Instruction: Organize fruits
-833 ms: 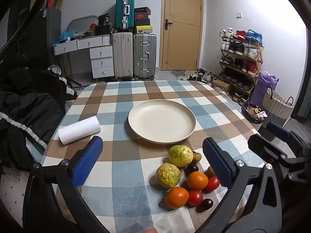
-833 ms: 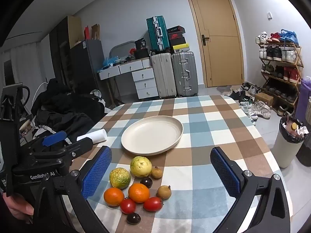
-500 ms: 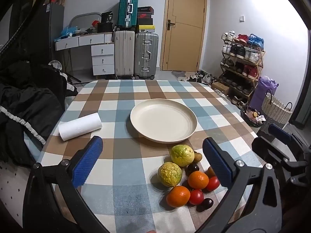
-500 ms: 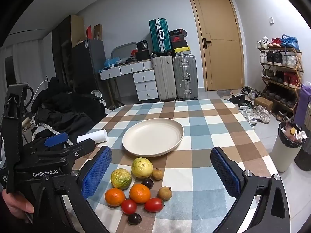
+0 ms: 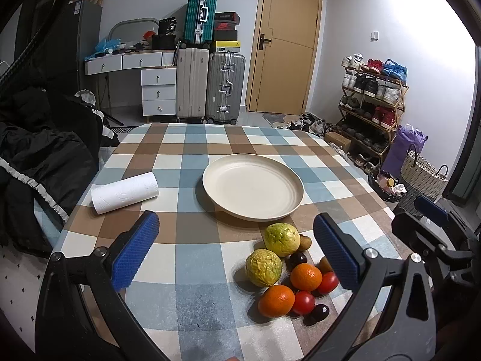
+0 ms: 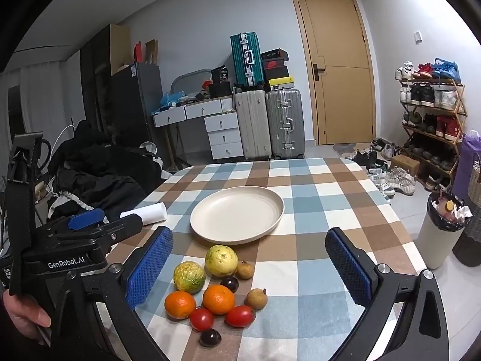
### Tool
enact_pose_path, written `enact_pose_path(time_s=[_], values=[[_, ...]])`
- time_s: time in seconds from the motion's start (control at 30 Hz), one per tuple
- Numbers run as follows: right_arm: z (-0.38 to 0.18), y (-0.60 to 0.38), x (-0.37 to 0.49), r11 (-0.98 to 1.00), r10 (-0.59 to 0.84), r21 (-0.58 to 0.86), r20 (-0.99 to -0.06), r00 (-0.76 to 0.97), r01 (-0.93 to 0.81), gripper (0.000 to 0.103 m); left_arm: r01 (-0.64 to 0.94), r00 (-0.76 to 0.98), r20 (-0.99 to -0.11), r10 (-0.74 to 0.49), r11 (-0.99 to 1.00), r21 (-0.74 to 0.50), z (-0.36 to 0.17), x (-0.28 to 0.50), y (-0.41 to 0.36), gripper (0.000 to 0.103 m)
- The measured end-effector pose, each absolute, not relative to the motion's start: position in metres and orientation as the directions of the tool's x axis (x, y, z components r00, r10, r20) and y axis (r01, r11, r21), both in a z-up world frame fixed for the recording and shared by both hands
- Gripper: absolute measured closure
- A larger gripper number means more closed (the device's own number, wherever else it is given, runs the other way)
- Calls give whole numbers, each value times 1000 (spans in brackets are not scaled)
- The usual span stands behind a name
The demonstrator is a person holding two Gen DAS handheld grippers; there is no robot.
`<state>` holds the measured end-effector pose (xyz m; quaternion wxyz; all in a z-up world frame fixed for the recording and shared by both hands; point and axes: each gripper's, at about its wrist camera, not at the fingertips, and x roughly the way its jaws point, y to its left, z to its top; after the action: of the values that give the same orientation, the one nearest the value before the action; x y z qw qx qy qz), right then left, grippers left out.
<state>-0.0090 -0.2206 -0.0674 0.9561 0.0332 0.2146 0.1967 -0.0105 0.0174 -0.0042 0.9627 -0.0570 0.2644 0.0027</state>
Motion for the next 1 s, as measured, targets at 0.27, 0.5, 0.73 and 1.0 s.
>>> enact_pose_path(time_s=[0.27,0.5,0.73,1.0], values=[[-67,-217,-14,920,391,142,-392,833,-365,0,-37,860,-510,-24,993,-108,-5,-10,17,1],[-67,-216,-14,920,391,142,-392,833,-366,0,-36,858,-513,-25,993,-109,-5,-11,17,0],[-67,-217,-14,920,392,143,-391,833,-366,0,-36,859,-512,-27,993,-112,-5,-11,19,0],[-67,-216,-14,920,392,144,-391,833,-365,0,-33,858,-513,-31,993,-115,-5,-11,21,1]])
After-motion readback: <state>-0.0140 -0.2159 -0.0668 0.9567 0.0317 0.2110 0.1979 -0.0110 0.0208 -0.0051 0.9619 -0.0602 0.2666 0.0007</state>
